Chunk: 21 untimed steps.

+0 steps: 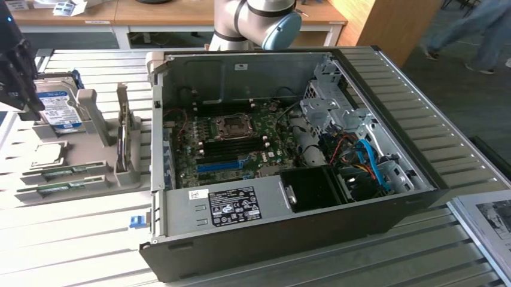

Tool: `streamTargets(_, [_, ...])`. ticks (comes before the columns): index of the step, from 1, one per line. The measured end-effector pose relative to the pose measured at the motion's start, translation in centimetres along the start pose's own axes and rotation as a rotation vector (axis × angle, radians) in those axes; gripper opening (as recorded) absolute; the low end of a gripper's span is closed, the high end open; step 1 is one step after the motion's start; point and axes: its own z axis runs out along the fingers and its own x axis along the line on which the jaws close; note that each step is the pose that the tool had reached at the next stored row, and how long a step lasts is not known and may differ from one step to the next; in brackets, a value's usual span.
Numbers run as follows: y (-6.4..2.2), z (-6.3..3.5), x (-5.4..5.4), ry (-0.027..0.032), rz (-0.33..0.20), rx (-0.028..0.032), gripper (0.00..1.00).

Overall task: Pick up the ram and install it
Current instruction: 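Pick up the ram and move it above insertion slot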

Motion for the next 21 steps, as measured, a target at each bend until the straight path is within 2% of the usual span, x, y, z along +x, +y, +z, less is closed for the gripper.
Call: streamTargets(21, [-0.13,2.95,0.1,0.0000,0.000,-0.0001,0.29])
